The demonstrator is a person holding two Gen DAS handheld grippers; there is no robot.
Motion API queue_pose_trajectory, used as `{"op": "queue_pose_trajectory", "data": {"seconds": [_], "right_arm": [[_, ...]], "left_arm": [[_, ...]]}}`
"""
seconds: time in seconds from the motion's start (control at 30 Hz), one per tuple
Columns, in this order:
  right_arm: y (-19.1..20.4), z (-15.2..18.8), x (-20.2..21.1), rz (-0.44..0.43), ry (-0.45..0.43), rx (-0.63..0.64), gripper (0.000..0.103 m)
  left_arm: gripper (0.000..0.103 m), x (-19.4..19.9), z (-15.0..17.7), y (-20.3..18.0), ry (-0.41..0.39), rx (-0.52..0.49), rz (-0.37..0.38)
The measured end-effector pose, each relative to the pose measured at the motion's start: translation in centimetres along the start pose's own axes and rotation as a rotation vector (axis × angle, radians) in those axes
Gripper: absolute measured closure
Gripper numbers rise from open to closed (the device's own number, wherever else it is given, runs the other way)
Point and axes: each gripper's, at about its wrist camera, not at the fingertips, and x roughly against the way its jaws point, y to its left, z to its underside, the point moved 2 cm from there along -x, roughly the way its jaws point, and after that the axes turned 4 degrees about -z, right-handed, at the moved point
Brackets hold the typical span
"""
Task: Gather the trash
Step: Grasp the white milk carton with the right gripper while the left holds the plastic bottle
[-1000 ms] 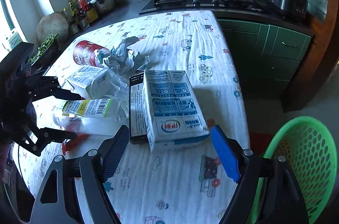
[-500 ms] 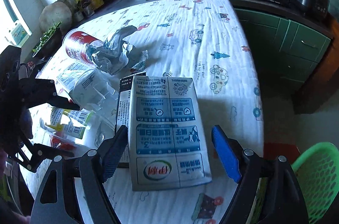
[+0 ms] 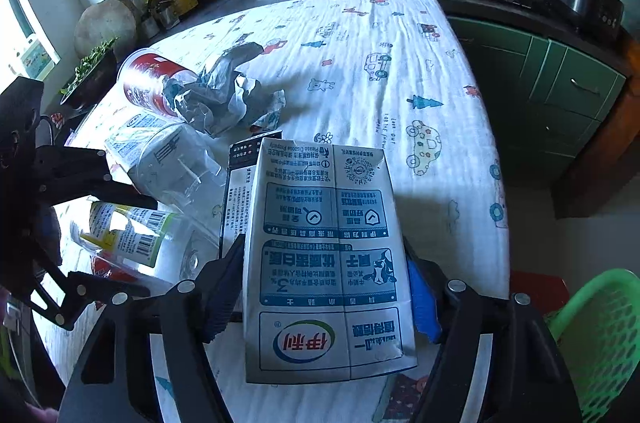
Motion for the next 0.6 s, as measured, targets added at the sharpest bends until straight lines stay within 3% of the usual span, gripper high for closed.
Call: {"op": "queue_pose_trajectory", "data": {"seconds": [0.33,0.6], "right_arm": [[0.2,2.3,3.8,0.022,-0.066,-0.037,0.035],[-0.6,5.5,6.5,0.068,-0.097,-0.094,0.035]], "left_arm": [[0.055,0.5,0.4,-0.5,-0.036,0.036,-0.042],[0.058,2.6,1.2,-1.6,-0.077,0.097,-0.065]]}}
